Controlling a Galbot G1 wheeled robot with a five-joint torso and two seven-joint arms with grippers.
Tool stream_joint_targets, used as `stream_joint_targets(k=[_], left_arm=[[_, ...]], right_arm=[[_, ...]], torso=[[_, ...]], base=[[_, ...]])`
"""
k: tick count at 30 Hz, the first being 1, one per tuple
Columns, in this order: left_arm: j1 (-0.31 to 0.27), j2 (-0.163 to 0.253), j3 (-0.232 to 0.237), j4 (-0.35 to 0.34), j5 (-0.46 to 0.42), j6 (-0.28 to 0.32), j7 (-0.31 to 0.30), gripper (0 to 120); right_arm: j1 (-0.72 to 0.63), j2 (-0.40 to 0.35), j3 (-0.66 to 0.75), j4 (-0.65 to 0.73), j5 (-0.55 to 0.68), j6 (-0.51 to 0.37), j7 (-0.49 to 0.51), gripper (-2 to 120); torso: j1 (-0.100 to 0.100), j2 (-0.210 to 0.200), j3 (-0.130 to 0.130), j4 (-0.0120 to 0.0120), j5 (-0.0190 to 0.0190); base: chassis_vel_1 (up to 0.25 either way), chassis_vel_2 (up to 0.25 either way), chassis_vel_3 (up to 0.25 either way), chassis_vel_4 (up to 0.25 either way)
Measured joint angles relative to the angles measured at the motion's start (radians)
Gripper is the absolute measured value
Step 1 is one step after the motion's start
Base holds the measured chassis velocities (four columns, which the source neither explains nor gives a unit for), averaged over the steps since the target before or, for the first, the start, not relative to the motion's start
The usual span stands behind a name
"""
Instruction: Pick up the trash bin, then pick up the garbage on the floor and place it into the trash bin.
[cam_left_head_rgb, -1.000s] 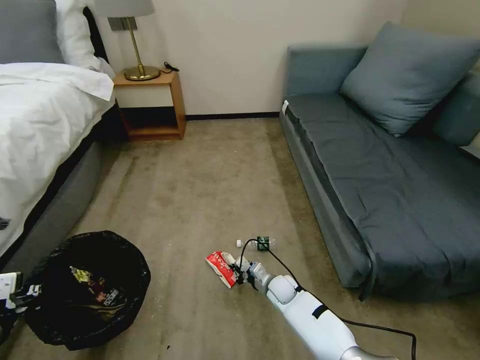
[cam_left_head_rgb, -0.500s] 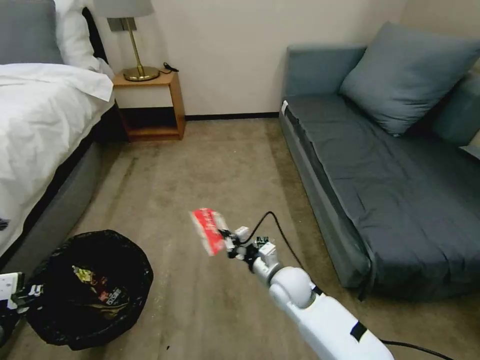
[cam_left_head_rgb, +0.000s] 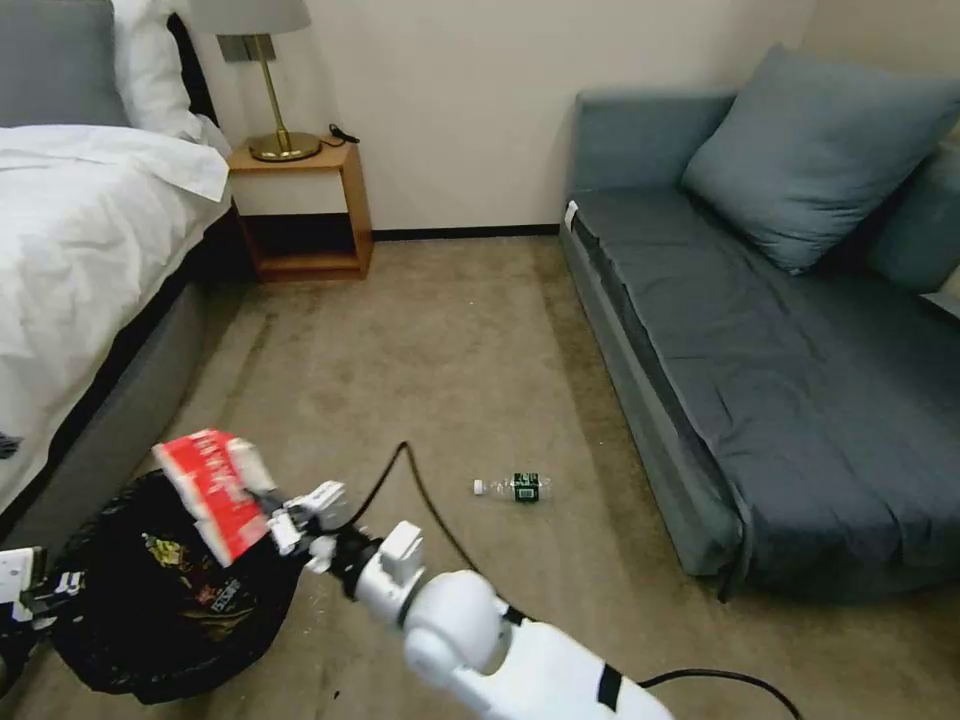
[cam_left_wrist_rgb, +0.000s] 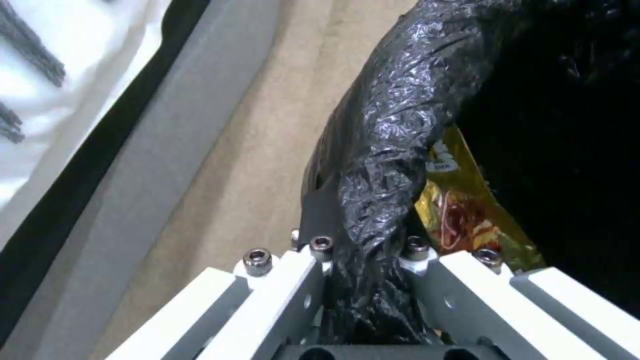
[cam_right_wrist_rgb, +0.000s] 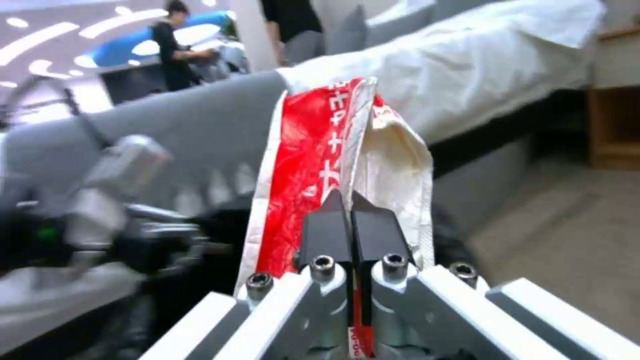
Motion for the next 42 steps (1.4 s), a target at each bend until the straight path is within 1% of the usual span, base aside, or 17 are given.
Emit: stream_joint_targets(k=[6,9,10,13,14,16,17,19,21,24,25,29,30,33,35,38,42], left_arm=[[-0.003,-0.004,0.007,-0.002,0.001,0.001,0.0,3],[-0.002,-0.004,0.008,-0.002,0.001,0.001,0.001,3],[-0.002,-0.004,0.008,-0.002,0.001,0.001,0.001,3],[-0.004,0.005,0.006,-0.001,-0.002,0.001,0.002,3],[-0.004,0.005,0.006,-0.001,-0.002,0.001,0.002,3],[-0.008,0.006,0.006,0.0,-0.003,0.002,0.002,3],[-0.008,0.006,0.006,0.0,-0.003,0.002,0.002,3],[-0.011,0.006,0.01,0.003,-0.003,0.002,0.003,3],[-0.012,0.006,0.011,0.005,-0.003,0.003,0.003,3],[-0.018,0.009,0.015,0.013,-0.003,0.003,0.003,3],[-0.018,0.009,0.015,0.013,-0.003,0.003,0.003,3],[-0.028,0.005,0.035,0.014,-0.001,0.003,-0.001,3],[-0.028,0.005,0.035,0.014,-0.001,0.003,-0.001,3],[-0.03,0.003,0.044,0.011,0.003,0.003,-0.006,3],[-0.031,0.003,0.046,0.011,0.003,0.003,-0.006,3],[-0.03,0.001,0.052,0.01,0.006,0.003,-0.011,3],[-0.029,0.0,0.06,0.008,0.01,0.002,-0.012,3]], right_arm=[[-0.008,-0.01,-0.039,0.002,-0.056,0.015,-0.024,0],[-0.009,-0.007,-0.04,-0.02,-0.082,0.013,-0.01,10],[-0.009,-0.007,-0.04,-0.02,-0.082,0.013,-0.01,10],[-0.012,-0.006,-0.037,-0.023,-0.085,0.009,-0.006,26],[-0.012,-0.006,-0.037,-0.023,-0.085,0.009,-0.006,26],[-0.015,-0.011,-0.031,-0.022,-0.085,0.011,-0.012,35],[-0.015,-0.011,-0.031,-0.022,-0.085,0.011,-0.012,35],[-0.029,-0.02,-0.009,-0.011,-0.091,0.022,-0.015,47],[-0.036,-0.025,0.007,-0.004,-0.098,0.031,-0.011,50],[-0.075,-0.062,0.133,0.04,-0.146,0.067,0.012,65],[-0.075,-0.062,0.133,0.04,-0.146,0.067,0.012,65],[-0.186,-0.152,0.311,0.103,-0.216,0.159,0.055,85],[-0.186,-0.152,0.311,0.103,-0.216,0.159,0.055,85],[-0.337,-0.204,0.455,0.139,-0.308,0.239,0.057,97],[-0.375,-0.208,0.492,0.143,-0.338,0.257,0.058,99],[-0.504,-0.207,0.609,0.158,-0.432,0.316,0.069,100],[-0.563,-0.207,0.652,0.155,-0.428,0.357,0.071,100]], torso=[[0.0,0.0,0.0,0.0,0.0001],[0.0,0.0,0.0,0.0,0.0],[0.0,0.0,0.0,0.0,0.0],[0.0,0.0,0.0,0.0,0.0001],[0.0,0.0,0.0,0.0,0.0001],[0.0,0.0,0.0,0.0,0.0001],[0.0,0.0,0.0,0.0,0.0001],[0.0,0.0,0.0,0.0,0.0002],[0.0,0.0,0.0,0.0,0.0002],[0.0,0.0,0.0,0.0001,0.0003],[0.0,0.0,0.0,0.0001,0.0003],[0.0,0.0,0.0,-0.0002,0.0005],[0.0,0.0,0.0,-0.0002,0.0005],[0.0,0.0,0.0,-0.0003,0.0006],[0.0,0.0,0.0,-0.0003,0.0005],[0.0,0.0,0.0,-0.0004,0.0006],[0.0,0.0,0.0,-0.0002,0.0005]], base=[[0.0,0.0,0.0,0.0],[0.0,0.0,0.0,0.0],[0.0,0.0,0.0,0.0],[0.0,0.0,0.0,0.0],[0.0,0.0,0.0,0.0],[0.0,0.0,0.0,0.0],[0.0,0.0,0.0,0.0],[0.0,0.0,0.0,0.0],[0.0,0.0,0.0,0.0],[0.0,0.0,0.0,0.0],[0.0,0.0,0.0,0.0],[0.0,0.0,0.0,0.0],[0.0,0.0,0.0,0.0],[0.0,0.0,0.0,0.0],[0.0,0.0,0.0,0.0],[0.0,0.0,0.0,0.0],[0.0,0.0,0.0,0.0]])
